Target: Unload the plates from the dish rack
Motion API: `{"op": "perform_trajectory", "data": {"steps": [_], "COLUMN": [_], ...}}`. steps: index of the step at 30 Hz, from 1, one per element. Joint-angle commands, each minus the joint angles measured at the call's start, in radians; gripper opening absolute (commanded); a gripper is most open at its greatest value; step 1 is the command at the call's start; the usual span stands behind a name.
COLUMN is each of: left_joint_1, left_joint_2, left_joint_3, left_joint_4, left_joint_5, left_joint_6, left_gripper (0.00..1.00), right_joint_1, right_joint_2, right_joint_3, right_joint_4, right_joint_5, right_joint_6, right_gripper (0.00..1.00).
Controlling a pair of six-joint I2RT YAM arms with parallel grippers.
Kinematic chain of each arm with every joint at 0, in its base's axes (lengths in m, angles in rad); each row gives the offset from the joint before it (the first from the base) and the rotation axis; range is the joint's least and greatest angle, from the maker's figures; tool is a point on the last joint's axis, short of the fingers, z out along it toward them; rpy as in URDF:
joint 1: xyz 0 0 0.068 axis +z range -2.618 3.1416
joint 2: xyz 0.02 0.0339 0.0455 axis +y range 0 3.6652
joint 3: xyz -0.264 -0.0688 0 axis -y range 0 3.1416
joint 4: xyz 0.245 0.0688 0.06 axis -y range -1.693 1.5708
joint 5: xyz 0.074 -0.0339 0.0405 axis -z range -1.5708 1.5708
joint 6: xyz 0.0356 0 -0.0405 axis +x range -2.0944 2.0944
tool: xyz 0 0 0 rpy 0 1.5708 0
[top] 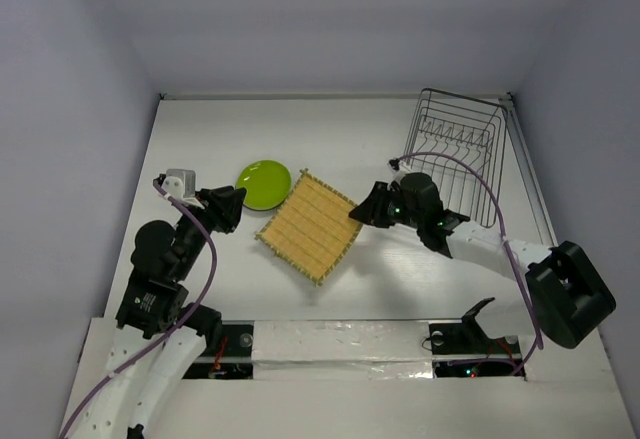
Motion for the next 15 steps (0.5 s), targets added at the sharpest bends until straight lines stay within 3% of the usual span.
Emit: {"op": "perform_trajectory", "data": {"steps": [1,7,13,15], "left_joint_1": [0.006,0.006,0.006,0.006], "left_joint_2": [0.013,0.008,0.004,0.004], "left_joint_3": [0.045,0.045,0.045,0.045], "left_joint_4": [0.042,0.042,0.042,0.042], "left_joint_5": [0.016,0.021,0.022,0.024], "left_joint_6": [0.009,0.010,0.007,0.009], "left_gripper": [0.30,0.30,0.30,0.30], "right_joint_1": [-0.005,-0.005,-0.005,-0.005], "right_joint_2": [0.016,-0.007,-0.088,-0.110], "right_joint_3": [0.017,0.032,0.046,0.054], "right_joint_4": [0.077,0.031,0.002,-0.001], "right_joint_5": [0.017,0.083,0.114,0.100], "right_joint_6": [-0.017,-0.054,-0.089,-0.106], "right_gripper": [0.32,0.67,0.82,0.82]}}
